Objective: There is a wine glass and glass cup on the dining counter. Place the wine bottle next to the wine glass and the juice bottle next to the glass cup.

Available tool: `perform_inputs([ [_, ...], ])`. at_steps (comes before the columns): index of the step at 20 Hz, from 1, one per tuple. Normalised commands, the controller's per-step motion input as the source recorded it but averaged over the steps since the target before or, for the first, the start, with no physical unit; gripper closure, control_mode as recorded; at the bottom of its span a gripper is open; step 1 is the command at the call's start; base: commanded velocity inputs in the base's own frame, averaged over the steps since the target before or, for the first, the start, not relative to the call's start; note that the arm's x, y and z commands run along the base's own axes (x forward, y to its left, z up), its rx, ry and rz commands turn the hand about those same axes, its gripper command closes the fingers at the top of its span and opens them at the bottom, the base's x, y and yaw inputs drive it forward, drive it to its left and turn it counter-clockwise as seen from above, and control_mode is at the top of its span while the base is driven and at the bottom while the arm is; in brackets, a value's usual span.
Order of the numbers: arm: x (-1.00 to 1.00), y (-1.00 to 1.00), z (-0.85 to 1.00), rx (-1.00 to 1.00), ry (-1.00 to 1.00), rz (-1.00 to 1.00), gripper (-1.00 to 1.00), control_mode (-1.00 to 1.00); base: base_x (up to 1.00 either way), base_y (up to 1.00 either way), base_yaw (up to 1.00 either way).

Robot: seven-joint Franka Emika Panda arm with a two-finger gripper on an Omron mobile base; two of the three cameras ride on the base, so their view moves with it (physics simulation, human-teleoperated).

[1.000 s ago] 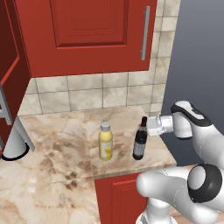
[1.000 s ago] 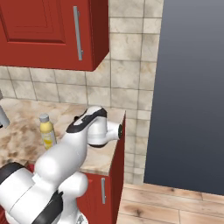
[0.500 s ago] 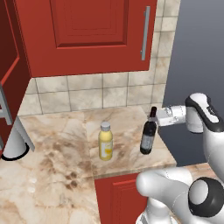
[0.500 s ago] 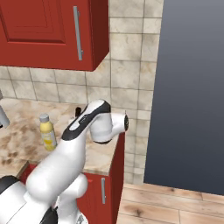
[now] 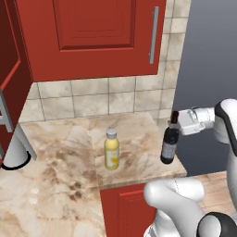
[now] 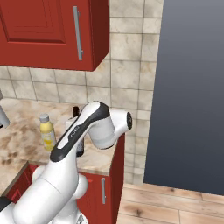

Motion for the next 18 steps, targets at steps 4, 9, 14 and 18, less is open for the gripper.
perform_inputs([
  [4,-0.40,0.00,0.20,-0.15,0.00,0.00,1.00,-1.00,0.00,0.00,0.00],
  [9,-0.34,0.00,0.20,-0.09,0.00,0.00,1.00,-1.00,0.00,0.00,0.00],
  [14,-0.18,0.00,0.15,-0.02,0.00,0.00,1.00,-1.00,0.00,0.00,0.00],
  [18,0.00,0.00,0.00,0.00,0.00,0.00,1.00,-1.00,0.00,0.00,0.00],
])
